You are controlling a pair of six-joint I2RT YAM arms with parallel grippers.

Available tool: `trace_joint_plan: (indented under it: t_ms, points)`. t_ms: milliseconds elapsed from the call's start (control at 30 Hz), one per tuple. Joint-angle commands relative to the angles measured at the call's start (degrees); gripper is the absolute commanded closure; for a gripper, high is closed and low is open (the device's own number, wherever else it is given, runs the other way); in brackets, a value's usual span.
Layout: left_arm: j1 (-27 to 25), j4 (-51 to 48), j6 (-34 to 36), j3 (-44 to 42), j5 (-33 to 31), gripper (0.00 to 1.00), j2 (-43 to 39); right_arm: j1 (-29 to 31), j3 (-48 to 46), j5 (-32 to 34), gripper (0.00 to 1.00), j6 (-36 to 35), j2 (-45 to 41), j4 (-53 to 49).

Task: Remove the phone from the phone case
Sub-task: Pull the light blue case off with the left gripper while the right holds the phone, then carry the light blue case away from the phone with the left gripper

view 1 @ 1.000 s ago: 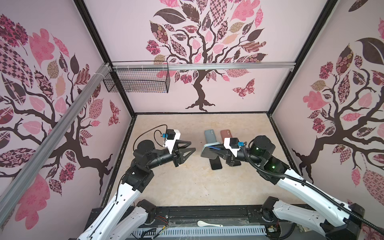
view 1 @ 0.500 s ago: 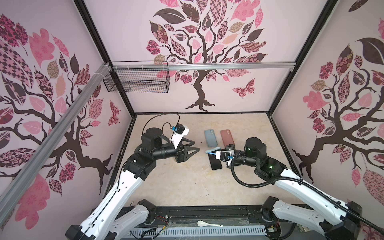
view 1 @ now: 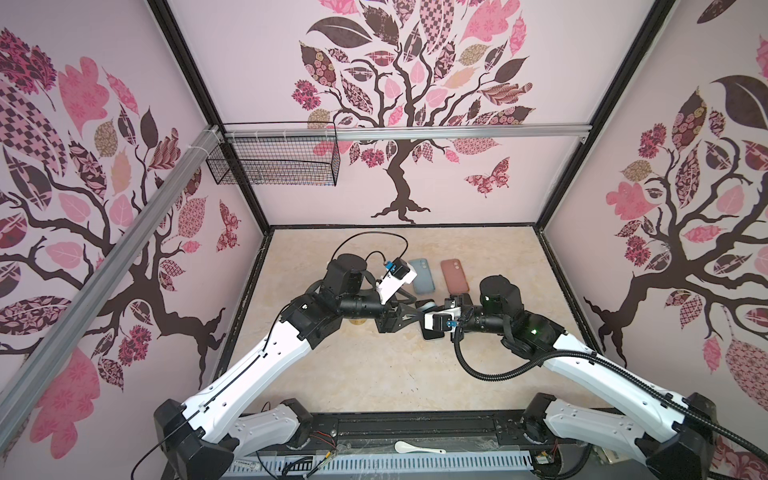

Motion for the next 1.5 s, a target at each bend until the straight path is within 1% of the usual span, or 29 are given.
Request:
trace_joint_plan:
  t_ms: [0,133,233,367,567,733,833,900,1000,1033,1267,1467]
  points:
    - [-0.65,-0.18,1.08,2.09,-0.92,0.47,0.71,0.31,3.24,-1.66,1.0,-0.85,0.15,1.89]
    - [-0.79,-0.13,0.87,2.21,-1.75,0.51,1.87,0.53,3.59,-2.11,1.0,-0.81,0.15,1.65]
    - [-0.81,0.29,0.47,2.13,-2.17,0.58,2.32,0.75,3.6,-2.23,1.0,-0.95,0.15,1.26]
    - [-0.8,0.94,0.03,2.09,-2.17,0.65,2.8,1.0,3.25,-2.09,1.0,-1.06,-0.09,0.96]
    - [-0.73,0.83,-0.37,1.86,-2.42,0.71,3.23,1.19,3.41,-2.04,1.0,-1.14,-0.38,0.6]
    - [-0.86,-2.49,2.01,2.23,-4.07,0.73,4.05,1.25,3.86,-1.92,1.0,-1.08,-0.56,0.68]
    - [-0.99,-6.15,4.46,3.27,-5.49,0.77,4.62,1.25,4.11,-1.96,1.0,-1.15,-0.46,0.6]
    - [-1.08,-7.74,5.57,3.79,-6.16,0.83,4.83,1.23,4.19,-1.83,1.0,-1.17,-0.38,0.6]
    - [-1.27,-10.04,7.02,5.03,-6.64,0.98,5.42,1.27,4.3,-1.87,1.0,-1.27,-0.29,0.44]
    - [-1.37,-10.53,7.33,5.42,-6.91,1.0,5.69,1.35,4.27,-1.94,1.0,-1.27,-0.29,0.37]
    - [-1.64,-12.28,8.17,7.46,-10.08,1.0,6.09,2.61,3.86,-1.09,1.0,-1.49,-0.55,-0.26]
    - [-1.65,-11.57,6.37,8.0,-19.21,1.0,6.4,5.58,2.53,0.31,1.0,-2.65,-1.49,-0.84]
